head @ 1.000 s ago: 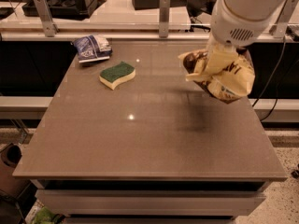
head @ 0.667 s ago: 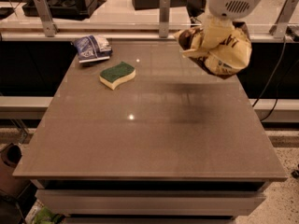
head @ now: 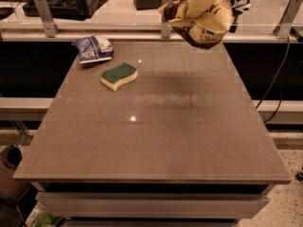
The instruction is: Move brown chip bag near sponge
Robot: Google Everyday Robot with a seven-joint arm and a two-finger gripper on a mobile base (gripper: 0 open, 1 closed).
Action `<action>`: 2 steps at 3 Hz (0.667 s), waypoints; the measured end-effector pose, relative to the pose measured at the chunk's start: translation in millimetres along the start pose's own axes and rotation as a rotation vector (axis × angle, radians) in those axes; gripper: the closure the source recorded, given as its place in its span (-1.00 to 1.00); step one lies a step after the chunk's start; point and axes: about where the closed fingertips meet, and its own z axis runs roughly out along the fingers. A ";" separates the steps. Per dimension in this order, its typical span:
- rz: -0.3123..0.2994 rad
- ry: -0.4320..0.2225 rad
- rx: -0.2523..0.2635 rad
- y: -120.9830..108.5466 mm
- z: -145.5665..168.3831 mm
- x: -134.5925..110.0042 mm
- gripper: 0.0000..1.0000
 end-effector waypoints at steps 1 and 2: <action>-0.021 -0.077 0.011 -25.5 34.5 -12.5 1.00; -0.045 -0.122 0.009 -45.6 73.0 -19.5 1.00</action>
Offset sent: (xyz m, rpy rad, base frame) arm 0.1364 0.0398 -0.0397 0.0885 -0.0209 0.1711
